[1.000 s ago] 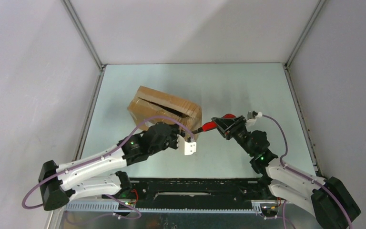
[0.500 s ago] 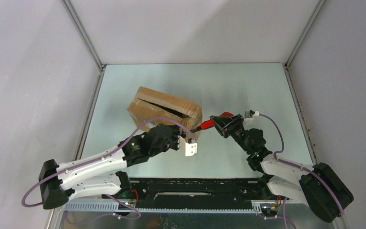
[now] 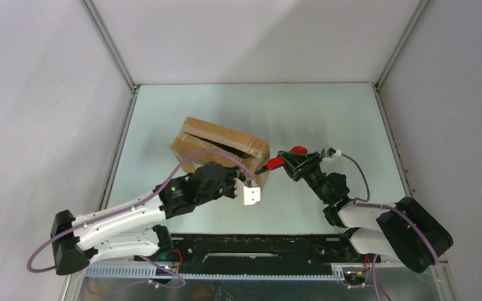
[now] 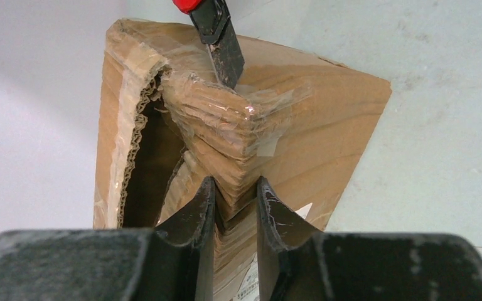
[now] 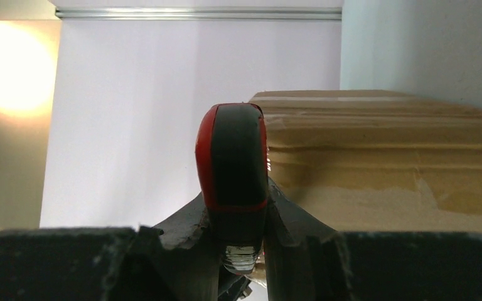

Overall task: Unpack the express box
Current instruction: Cut the express box at the center of the board.

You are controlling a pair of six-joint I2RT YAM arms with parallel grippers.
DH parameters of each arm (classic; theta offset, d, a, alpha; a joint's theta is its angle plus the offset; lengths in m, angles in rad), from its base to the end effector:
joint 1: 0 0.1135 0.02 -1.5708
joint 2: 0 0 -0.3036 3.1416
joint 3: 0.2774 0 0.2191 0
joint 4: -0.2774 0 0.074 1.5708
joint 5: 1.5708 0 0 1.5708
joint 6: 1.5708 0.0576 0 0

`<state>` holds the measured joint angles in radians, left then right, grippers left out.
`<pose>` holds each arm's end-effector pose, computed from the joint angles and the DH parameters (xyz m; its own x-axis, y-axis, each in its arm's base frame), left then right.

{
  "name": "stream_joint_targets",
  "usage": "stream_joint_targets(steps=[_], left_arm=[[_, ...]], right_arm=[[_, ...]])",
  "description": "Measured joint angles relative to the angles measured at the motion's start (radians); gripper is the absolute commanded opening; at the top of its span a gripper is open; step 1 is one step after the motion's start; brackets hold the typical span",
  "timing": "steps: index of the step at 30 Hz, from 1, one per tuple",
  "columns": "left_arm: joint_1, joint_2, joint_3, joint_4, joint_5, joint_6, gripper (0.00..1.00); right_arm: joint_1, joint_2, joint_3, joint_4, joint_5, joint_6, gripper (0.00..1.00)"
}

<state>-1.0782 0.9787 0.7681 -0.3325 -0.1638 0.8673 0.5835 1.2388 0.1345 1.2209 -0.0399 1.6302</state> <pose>0.0940 -0.1552 0.3124 0.4545 0.7442 -0.4895 0.7060 0.0341 0.7074 0.1657 0.1121 0.2546 -0.5883 0.8068 0.0543 -0.0623 -0.1122 0.9917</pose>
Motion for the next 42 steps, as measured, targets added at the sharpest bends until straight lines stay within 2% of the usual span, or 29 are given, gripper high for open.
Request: stream_joint_targets(steps=[9,15,23,34,42], left_arm=[[-0.053,0.014,0.048,-0.030,0.036,-0.059,0.00],[-0.135,0.018,0.048,-0.027,0.015,-0.073,0.00],[-0.189,0.043,0.051,0.033,0.008,-0.136,0.00],[-0.218,0.069,0.066,0.029,-0.005,-0.180,0.00],[-0.225,0.070,0.066,0.001,0.015,-0.176,0.00]], right_arm=[[0.045,-0.081,-0.018,-0.010,0.116,-0.019,0.00],[0.135,-0.274,-0.020,-0.221,0.283,-0.072,0.00],[0.132,-0.500,-0.022,-0.476,0.408,-0.095,0.00],[0.102,-0.544,-0.022,-0.588,0.515,-0.093,0.00],[0.185,-0.525,-0.021,-0.590,0.587,-0.097,0.00]])
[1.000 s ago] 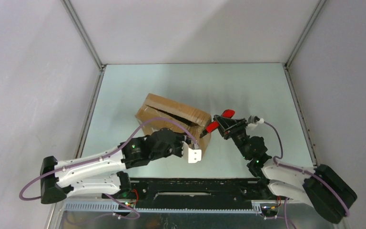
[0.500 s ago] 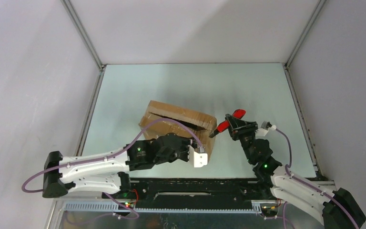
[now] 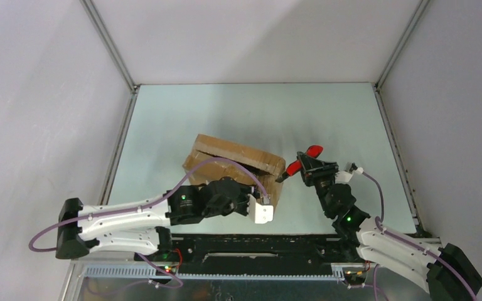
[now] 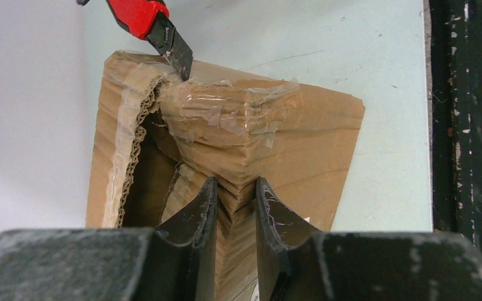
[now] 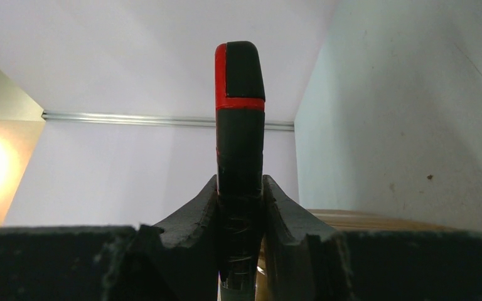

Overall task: Unpack the express box
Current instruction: Cut the express box at the center of the board.

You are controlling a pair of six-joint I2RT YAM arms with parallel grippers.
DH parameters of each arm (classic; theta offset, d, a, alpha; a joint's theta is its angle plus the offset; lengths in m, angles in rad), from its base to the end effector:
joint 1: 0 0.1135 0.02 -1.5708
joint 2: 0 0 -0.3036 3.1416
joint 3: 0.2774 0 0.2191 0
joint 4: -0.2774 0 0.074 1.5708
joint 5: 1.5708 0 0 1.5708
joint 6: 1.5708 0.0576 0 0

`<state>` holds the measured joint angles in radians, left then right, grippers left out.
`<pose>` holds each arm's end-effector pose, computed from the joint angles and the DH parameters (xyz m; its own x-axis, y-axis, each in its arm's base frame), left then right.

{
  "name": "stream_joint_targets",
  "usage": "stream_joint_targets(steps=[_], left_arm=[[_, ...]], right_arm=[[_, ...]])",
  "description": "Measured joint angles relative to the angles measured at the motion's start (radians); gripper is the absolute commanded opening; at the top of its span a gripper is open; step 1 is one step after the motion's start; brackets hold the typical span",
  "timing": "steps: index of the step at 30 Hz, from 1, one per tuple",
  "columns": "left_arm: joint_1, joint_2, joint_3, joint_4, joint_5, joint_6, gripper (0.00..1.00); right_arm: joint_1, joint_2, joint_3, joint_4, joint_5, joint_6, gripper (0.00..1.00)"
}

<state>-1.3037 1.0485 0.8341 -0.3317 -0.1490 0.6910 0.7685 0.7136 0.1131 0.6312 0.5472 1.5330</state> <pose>0.0608 -0.1898 0.3224 0.4809 0.6303 -0.6094 0.7966 -0.0238 0.6040 0.1081 0.0628 0.2464 -0.2187 0.9756 -0.0218 -0.0304 0.0155 0.9994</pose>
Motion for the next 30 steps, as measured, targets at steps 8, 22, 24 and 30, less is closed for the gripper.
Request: stream_joint_targets(steps=[8,22,24,30], left_arm=[[0.003,-0.012,0.013,-0.035,0.091,0.018,0.00],[-0.008,0.012,0.071,-0.084,0.265,-0.098,0.00],[-0.008,0.005,0.063,-0.066,0.265,-0.125,0.00],[-0.011,-0.051,0.043,-0.032,0.249,-0.170,0.49]], right_arm=[[-0.002,0.000,-0.069,0.111,-0.049,0.043,0.00],[0.142,-0.033,-0.084,0.179,0.093,-0.068,0.00],[0.147,-0.090,-0.084,0.136,0.098,-0.086,0.00],[0.148,-0.254,-0.084,-0.016,0.084,-0.094,0.00]])
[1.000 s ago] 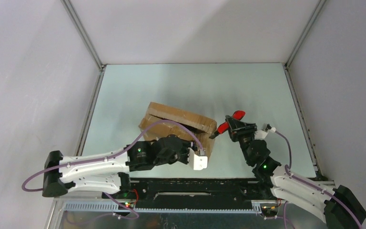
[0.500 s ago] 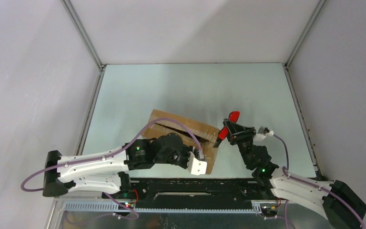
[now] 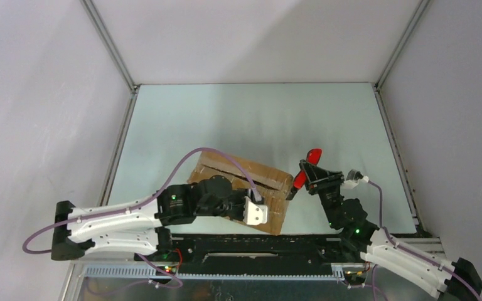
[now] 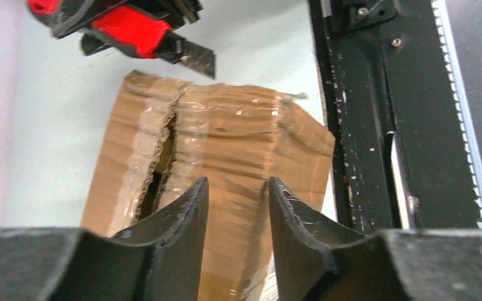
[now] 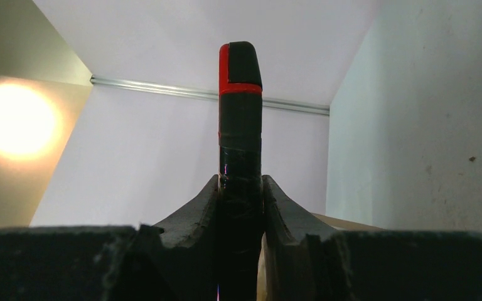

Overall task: Unpack the express box
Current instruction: Cut the express box at the center of the board, then adjust the knife.

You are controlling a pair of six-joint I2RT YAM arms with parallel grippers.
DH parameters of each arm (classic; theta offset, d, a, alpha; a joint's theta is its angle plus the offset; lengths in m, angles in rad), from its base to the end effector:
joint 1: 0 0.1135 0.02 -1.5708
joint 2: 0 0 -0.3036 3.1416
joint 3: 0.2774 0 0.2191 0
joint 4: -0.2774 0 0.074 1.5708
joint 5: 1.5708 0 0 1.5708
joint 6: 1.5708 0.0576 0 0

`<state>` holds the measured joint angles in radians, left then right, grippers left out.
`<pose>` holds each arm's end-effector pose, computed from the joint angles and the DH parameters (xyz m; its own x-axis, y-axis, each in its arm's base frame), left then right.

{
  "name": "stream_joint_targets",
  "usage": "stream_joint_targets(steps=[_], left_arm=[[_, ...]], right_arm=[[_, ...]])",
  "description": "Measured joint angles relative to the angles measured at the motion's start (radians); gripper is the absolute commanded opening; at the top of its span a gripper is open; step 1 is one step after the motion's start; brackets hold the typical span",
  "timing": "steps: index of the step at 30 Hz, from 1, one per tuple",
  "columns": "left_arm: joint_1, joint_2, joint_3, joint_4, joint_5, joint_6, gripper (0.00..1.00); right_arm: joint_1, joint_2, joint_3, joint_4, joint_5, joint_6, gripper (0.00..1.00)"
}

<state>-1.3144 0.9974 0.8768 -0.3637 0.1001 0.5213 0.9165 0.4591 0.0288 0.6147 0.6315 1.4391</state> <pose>0.0421 -0.1832 0.3416 0.3881 0.4736 -0.7906 0.9129 -0.0797 0.4004 0.0774 0.0450 0.2368 -0.2701 0.9626 -0.0218 -0.1483 -0.0193 0.9887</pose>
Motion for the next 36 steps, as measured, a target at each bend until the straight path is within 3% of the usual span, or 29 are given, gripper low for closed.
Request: stream_joint_targets(steps=[2,11,16,22,29,36], left_arm=[[0.000,-0.014,0.000,0.004,-0.014,-0.014,0.58],[0.000,-0.027,0.084,-0.066,-0.056,-0.069,0.78],[0.049,0.036,0.309,-0.118,0.002,-0.203,0.76],[0.208,0.211,0.569,-0.063,0.215,-0.476,0.76],[0.257,0.387,0.584,0.033,0.500,-0.814,0.73],[0.256,0.408,0.449,0.194,0.593,-1.063,0.74]], right_arm=[[-0.004,-0.053,0.000,-0.051,-0.008,-0.003,0.00],[-0.010,-0.200,0.008,-0.294,-0.054,-0.050,0.00],[-0.051,-0.315,0.040,-0.382,-0.113,-0.101,0.00],[-0.094,-0.275,0.138,-0.338,-0.209,-0.195,0.00],[-0.100,-0.158,0.175,-0.222,-0.343,-0.280,0.00],[-0.091,-0.167,0.183,-0.193,-0.364,-0.319,0.00]])
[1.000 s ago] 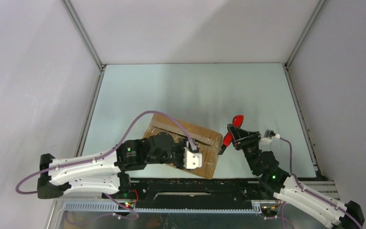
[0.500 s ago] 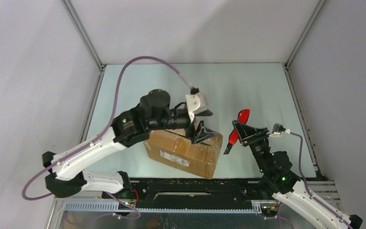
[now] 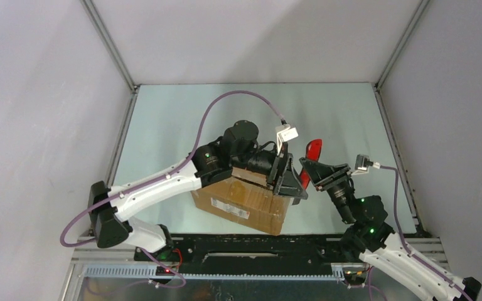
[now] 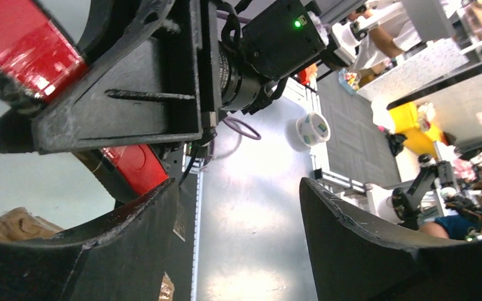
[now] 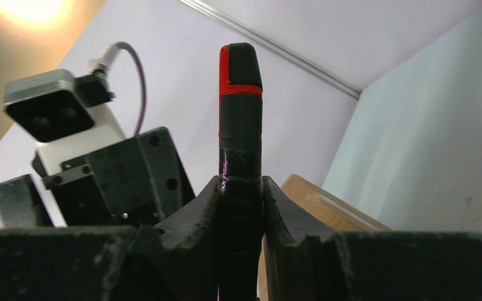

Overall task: Unpack the express box
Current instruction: Adjust the knife.

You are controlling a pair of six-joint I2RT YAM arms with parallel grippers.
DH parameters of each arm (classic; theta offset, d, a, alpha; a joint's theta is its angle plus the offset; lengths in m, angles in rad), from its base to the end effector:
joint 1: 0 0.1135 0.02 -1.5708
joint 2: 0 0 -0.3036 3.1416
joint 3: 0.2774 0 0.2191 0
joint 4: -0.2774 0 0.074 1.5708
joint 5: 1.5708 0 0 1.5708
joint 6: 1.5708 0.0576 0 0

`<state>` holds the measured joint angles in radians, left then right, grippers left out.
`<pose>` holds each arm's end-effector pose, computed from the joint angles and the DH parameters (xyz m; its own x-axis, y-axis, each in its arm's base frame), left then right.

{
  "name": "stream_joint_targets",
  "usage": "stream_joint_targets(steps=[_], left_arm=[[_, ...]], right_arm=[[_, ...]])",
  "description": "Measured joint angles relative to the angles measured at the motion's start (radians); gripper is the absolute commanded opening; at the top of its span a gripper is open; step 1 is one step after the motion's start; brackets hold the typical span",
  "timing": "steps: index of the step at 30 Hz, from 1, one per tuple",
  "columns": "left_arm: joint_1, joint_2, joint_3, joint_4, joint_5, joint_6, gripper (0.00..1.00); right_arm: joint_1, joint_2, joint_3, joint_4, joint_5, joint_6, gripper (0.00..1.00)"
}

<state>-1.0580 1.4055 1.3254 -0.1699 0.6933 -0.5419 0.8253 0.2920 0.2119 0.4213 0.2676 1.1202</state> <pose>0.1149 -0.2791 0.4266 -0.6063 0.2684 -0.7486 0.7719 -0.0278 -0.6352 0.0561 0.0383 0.2872 -0.3869 0.8608 -0.3307 -0.4393 0.1433 0.8868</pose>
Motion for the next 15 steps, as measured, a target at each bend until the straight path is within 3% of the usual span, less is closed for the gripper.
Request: stream_joint_targets(steps=[11,15], left_arm=[[0.056,-0.034,-0.047,0.114,-0.001,-0.171,0.81],[0.066,-0.034,-0.024,0.031,-0.010,-0.126,0.81]], right_arm=[[0.004,-0.026,0.058,-0.002,0.016,-0.058,0.00],[0.003,0.011,0.090,0.026,-0.007,-0.074,0.00]])
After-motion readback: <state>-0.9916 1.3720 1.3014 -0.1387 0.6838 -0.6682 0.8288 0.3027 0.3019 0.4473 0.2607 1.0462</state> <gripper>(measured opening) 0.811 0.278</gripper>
